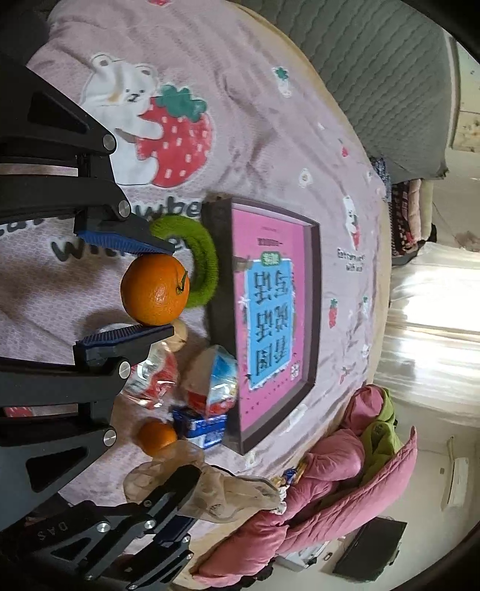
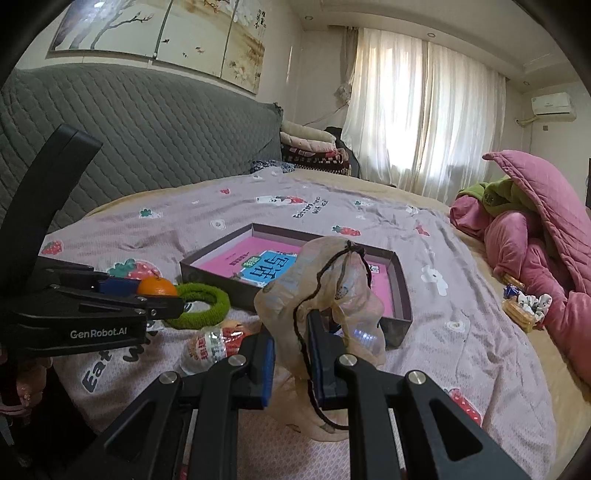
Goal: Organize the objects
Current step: 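Lift the orange with the left tool while the right tool carries the mesh bag over the tray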
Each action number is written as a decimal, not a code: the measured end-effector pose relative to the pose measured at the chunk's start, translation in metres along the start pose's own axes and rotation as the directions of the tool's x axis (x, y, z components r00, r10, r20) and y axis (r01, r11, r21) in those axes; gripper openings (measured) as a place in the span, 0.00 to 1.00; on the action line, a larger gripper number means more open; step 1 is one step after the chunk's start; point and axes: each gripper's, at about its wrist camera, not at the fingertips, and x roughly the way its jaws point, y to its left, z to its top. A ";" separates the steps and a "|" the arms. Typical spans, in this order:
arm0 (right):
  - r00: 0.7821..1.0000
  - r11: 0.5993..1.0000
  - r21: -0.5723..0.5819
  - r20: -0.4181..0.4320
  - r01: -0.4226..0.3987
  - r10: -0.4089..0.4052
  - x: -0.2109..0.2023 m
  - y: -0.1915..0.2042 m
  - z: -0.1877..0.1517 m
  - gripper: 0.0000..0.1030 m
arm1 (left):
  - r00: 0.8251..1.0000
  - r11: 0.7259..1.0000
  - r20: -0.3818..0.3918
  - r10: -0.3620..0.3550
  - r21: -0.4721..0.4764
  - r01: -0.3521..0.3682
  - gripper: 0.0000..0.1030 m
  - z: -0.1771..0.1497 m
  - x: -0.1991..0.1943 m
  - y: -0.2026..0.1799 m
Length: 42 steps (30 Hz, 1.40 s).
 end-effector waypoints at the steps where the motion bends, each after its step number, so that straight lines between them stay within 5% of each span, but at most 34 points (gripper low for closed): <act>1: 1.000 1.000 0.000 0.002 0.003 -0.003 0.000 -0.001 0.001 0.16 | 1.000 1.000 0.005 0.002 0.005 -0.002 0.36 0.004 0.001 -0.001; 42: 0.996 0.998 -0.041 0.078 0.055 -0.052 0.080 -0.040 0.073 0.16 | 0.999 1.000 0.041 0.008 0.008 -0.008 0.36 0.125 0.074 0.030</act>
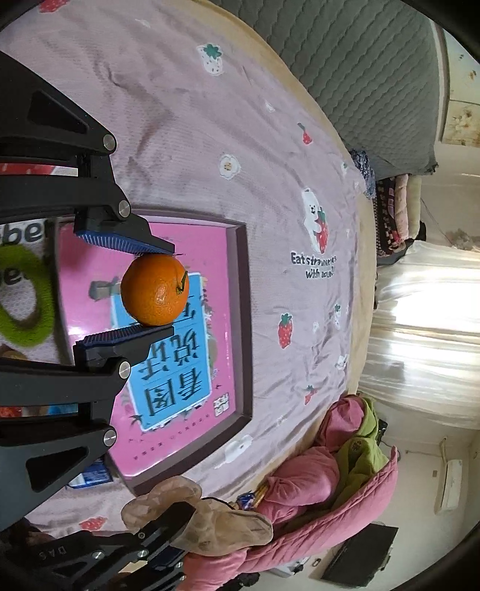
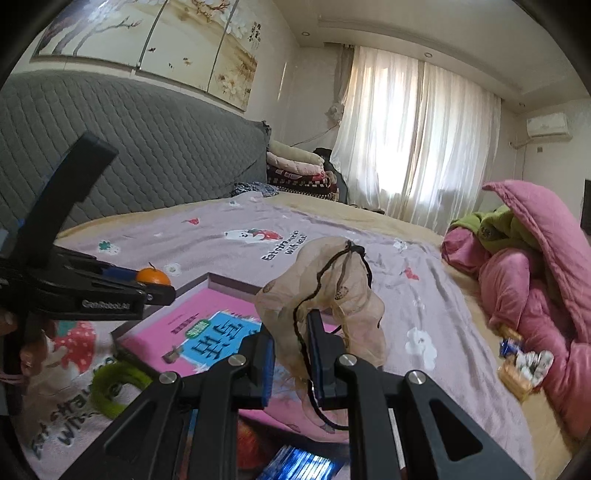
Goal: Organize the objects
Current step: 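Lift the orange with the left tool while the right tool carries the mesh bag over the tray, then lower the orange into the tray and open the left tool while the right releases the bag there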
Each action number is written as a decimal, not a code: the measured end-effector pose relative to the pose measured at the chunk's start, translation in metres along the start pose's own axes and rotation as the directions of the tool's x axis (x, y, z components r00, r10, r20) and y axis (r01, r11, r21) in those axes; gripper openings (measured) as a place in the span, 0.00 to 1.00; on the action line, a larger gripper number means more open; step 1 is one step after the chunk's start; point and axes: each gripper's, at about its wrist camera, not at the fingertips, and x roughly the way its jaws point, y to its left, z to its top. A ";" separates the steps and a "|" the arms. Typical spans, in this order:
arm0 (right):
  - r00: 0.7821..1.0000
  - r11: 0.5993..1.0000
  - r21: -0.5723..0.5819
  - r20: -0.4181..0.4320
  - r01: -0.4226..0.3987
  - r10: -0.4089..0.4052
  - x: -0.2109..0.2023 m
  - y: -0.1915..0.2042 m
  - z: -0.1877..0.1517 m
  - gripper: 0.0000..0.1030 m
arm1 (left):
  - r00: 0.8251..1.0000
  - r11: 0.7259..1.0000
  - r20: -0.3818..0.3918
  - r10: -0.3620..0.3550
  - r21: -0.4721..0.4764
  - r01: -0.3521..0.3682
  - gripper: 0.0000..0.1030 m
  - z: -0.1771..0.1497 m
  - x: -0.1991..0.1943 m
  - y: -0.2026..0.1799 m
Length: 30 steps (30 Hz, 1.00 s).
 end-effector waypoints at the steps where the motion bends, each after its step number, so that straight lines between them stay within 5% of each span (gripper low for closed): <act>1: 1.000 1.000 0.003 -0.002 -0.006 0.006 0.003 -0.001 0.002 0.16 | 1.000 1.000 0.004 0.007 0.000 -0.007 0.36 0.003 0.002 0.002; 15: 0.997 1.000 -0.011 -0.078 -0.026 0.025 0.041 -0.012 0.009 0.16 | 1.000 1.000 -0.007 0.010 -0.015 -0.010 0.36 0.034 0.036 0.014; 30: 0.970 0.997 0.044 -0.235 -0.058 0.067 0.086 -0.031 -0.010 0.16 | 0.995 0.999 -0.091 0.037 0.034 -0.034 0.36 0.011 0.076 0.004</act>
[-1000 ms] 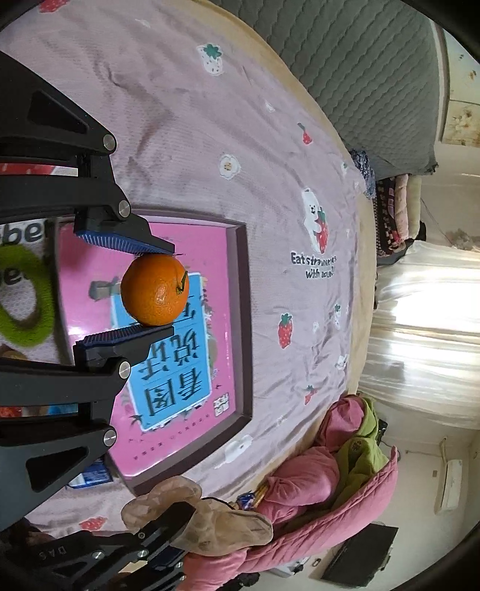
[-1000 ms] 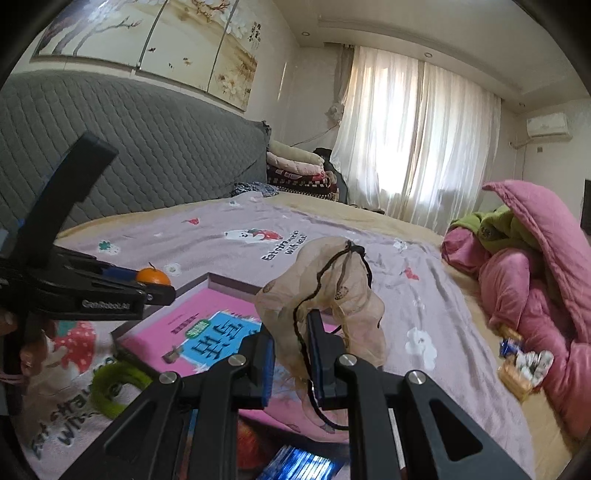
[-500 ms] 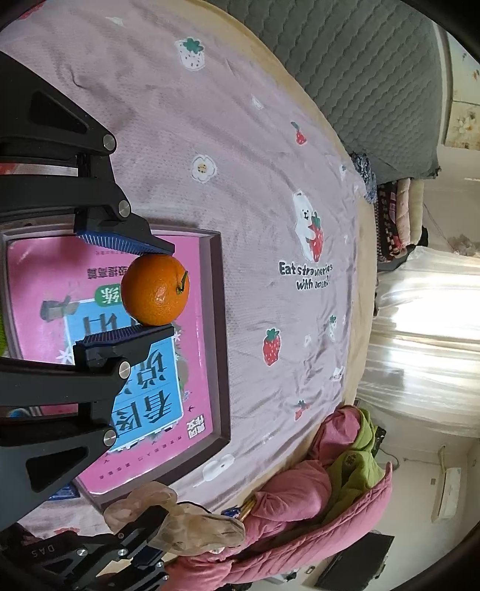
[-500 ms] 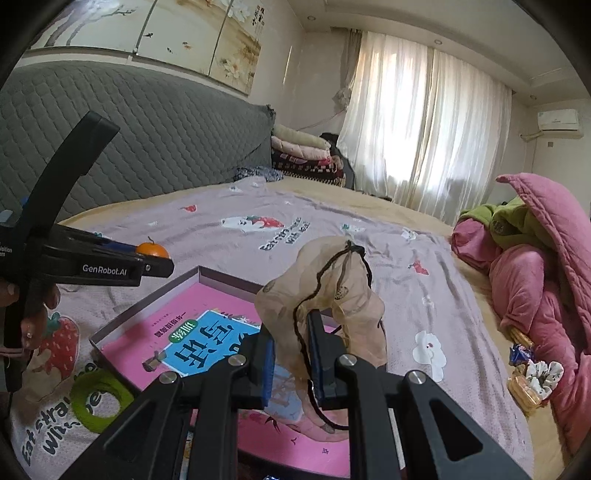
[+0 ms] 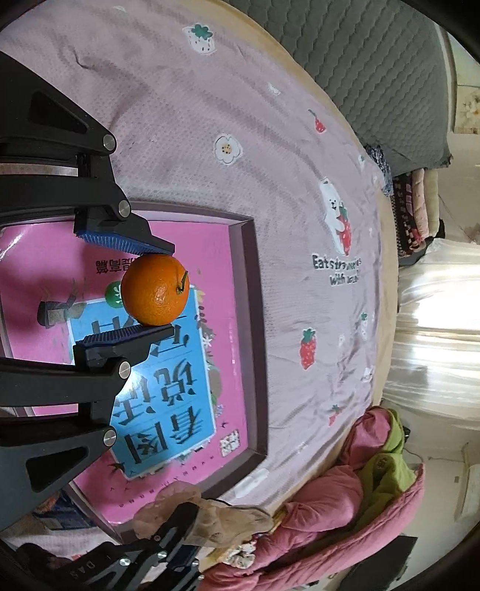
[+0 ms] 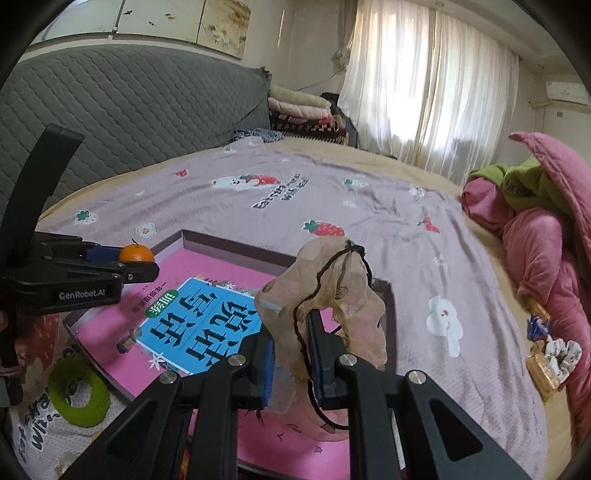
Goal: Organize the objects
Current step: 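Lower the orange into the tray and open the left tool while the right releases the bag there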
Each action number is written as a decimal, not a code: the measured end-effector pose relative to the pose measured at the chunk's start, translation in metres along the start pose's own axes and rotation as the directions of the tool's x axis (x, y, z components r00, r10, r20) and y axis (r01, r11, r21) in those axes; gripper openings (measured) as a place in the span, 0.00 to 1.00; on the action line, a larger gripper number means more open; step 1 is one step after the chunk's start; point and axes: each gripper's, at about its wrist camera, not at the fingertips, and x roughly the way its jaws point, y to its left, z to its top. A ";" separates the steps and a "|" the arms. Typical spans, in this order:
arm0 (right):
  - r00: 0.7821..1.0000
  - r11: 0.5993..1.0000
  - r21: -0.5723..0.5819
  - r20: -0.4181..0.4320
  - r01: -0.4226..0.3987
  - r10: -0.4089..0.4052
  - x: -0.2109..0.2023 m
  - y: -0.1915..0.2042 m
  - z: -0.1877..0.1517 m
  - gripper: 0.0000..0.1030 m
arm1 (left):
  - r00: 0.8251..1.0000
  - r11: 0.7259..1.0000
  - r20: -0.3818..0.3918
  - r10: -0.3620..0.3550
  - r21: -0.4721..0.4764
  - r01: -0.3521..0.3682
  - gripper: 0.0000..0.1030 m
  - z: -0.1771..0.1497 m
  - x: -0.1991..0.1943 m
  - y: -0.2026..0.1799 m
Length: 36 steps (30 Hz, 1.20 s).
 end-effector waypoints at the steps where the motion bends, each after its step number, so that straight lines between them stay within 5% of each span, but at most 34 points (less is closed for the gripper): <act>1: 1.000 1.000 -0.005 -0.007 0.003 -0.003 0.001 0.000 -0.001 0.16 | 1.000 1.000 -0.005 0.001 0.002 -0.001 0.36 -0.001 0.001 -0.001; 36: 0.987 1.000 0.008 -0.159 -0.008 0.009 0.032 0.002 -0.022 0.17 | 0.998 0.997 -0.064 0.024 0.072 -0.020 0.36 -0.018 0.026 -0.012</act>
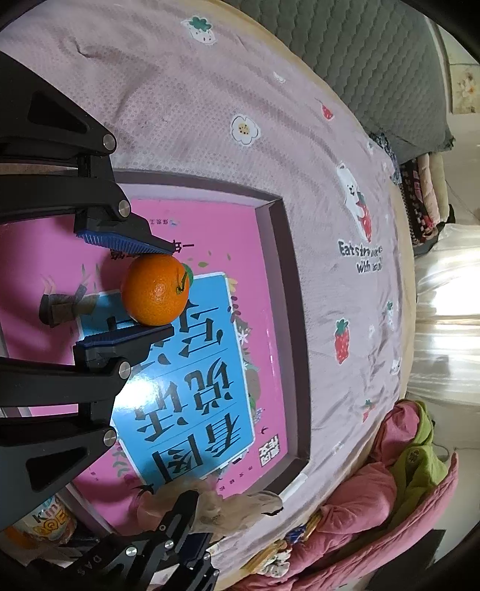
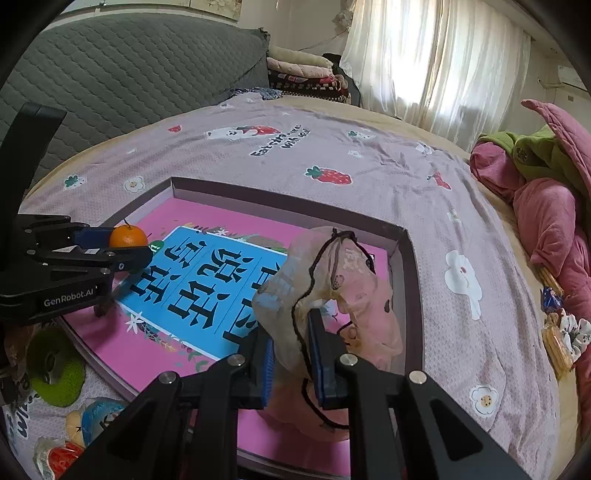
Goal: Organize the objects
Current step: 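Lower the orange into the tray and open the left tool while the right releases the bag there, then withdraw both open tools back from the tray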
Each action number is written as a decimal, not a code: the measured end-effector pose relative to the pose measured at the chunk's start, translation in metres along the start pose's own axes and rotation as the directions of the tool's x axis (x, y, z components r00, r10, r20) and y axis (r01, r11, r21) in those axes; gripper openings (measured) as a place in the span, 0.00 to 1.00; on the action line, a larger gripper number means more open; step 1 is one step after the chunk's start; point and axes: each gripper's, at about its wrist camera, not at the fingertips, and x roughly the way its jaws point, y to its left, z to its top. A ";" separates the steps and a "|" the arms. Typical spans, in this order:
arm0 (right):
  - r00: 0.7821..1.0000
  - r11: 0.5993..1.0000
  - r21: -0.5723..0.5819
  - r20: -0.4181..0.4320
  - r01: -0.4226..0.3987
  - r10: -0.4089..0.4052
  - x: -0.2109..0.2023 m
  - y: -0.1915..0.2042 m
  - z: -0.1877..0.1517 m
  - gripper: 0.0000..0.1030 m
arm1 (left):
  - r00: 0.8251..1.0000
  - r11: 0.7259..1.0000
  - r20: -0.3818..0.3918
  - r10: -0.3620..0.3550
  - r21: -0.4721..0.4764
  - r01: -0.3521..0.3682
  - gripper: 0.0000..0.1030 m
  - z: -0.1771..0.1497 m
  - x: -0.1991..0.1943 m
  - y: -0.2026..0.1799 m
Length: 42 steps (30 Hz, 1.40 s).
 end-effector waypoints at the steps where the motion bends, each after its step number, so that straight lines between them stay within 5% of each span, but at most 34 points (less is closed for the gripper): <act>1: 1.000 1.000 0.005 0.001 -0.004 0.004 0.000 -0.001 0.000 0.17 | 1.000 1.000 -0.005 -0.004 -0.005 0.004 0.36 0.000 0.001 0.001; 17: 0.996 0.999 0.030 0.085 0.019 -0.022 -0.016 -0.008 0.007 0.50 | 1.000 0.999 0.013 -0.021 -0.034 0.021 0.39 0.003 -0.003 0.006; 39: 0.985 0.997 0.071 0.170 -0.001 -0.011 -0.041 -0.022 0.014 0.59 | 0.995 0.991 0.067 -0.081 -0.103 0.087 0.54 0.019 -0.030 0.025; 42: 0.982 0.997 0.073 0.187 -0.009 -0.005 -0.046 -0.022 0.014 0.69 | 0.993 0.990 0.085 -0.076 -0.115 0.086 0.55 0.023 -0.039 0.030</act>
